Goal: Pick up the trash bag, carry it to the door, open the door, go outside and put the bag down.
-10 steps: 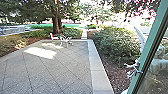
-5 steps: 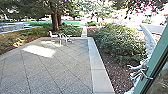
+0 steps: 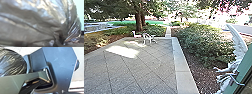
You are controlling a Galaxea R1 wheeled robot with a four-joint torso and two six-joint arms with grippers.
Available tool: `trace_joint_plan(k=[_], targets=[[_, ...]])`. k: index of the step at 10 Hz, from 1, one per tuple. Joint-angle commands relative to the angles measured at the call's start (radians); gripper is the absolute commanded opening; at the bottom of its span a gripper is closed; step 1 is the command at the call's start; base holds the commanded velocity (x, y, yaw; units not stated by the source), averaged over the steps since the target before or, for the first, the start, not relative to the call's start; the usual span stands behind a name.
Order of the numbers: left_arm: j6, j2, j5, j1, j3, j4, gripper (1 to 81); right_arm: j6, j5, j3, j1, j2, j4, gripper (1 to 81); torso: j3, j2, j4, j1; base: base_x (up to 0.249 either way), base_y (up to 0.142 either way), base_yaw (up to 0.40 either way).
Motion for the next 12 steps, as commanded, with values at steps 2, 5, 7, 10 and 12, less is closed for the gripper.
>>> trace_joint_plan(k=[2, 5, 7, 10, 12], targets=[[0.0, 0.003, 0.065, -0.03, 0.002, 0.008, 1.0, -0.004, -0.065, 0.008, 0.023, 0.009, -0.005, 81.1, 0.0, 0.0, 0.0, 0.001, 0.125, 0.0, 0.0], [0.0, 0.003, 0.065, -0.028, 0.002, 0.008, 1.0, -0.004, -0.067, 0.008, 0.022, 0.009, -0.008, 81.1, 0.0, 0.001, 0.0, 0.001, 0.125, 0.0, 0.0], [0.0, 0.001, 0.063, -0.028, 0.002, 0.008, 1.0, -0.005, -0.067, 0.008, 0.023, 0.009, -0.01, 81.1, 0.0, 0.0, 0.0, -0.002, 0.125, 0.0, 0.0], [0.0, 0.001, 0.065, -0.03, 0.002, 0.008, 1.0, -0.005, -0.065, 0.008, 0.021, 0.009, -0.011, 81.1, 0.0, -0.001, 0.0, -0.004, 0.125, 0.0, 0.0], [0.0, 0.0, 0.063, -0.03, 0.002, 0.006, 1.0, -0.005, -0.065, 0.008, 0.021, 0.009, -0.011, 81.1, 0.0, -0.001, 0.0, -0.003, 0.113, 0.0, 0.0]])
